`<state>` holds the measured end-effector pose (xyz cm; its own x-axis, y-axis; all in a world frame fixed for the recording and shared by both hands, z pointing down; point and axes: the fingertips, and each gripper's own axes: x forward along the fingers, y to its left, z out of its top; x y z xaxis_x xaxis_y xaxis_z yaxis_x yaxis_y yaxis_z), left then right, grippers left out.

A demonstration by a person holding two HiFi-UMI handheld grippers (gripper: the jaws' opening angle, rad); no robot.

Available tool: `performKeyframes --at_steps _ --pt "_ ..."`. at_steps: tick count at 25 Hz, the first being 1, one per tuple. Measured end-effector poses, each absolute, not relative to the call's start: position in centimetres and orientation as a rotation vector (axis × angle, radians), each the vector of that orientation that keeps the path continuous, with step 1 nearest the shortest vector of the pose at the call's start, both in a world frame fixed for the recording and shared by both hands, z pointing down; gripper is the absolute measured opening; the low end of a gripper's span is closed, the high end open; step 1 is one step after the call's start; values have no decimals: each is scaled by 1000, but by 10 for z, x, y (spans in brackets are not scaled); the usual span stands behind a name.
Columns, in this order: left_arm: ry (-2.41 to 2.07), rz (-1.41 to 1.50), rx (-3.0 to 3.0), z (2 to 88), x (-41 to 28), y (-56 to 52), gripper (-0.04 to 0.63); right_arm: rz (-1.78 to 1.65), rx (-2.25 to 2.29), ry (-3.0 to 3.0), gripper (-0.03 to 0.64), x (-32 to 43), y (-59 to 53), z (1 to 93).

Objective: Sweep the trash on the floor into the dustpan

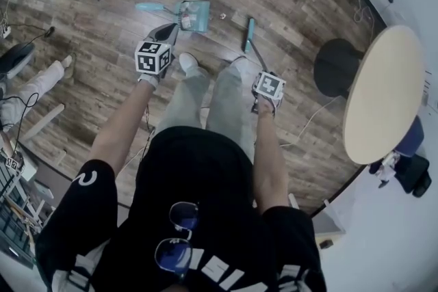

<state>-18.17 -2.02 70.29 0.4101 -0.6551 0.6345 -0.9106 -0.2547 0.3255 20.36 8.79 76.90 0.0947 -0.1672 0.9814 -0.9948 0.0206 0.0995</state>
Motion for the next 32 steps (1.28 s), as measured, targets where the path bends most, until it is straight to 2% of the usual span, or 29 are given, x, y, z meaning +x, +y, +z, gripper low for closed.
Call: performKeyframes --at_steps 8,16,25,32 --pt "-1341 492 1995 703 -194 -15 -3 1007 1369 -1208 86 193 88 777" --pt "-1381 483 1974 702 -224 -10 -3 1154 1108 -1591 84 50 81 789" --pt "-1428 473 1964 686 -252 -7 -3 1053 1074 -1622 86 28 84 765" --pt "-1427 427 2024 642 -231 -21 -3 1018 1178 -1619 86 69 57 724"
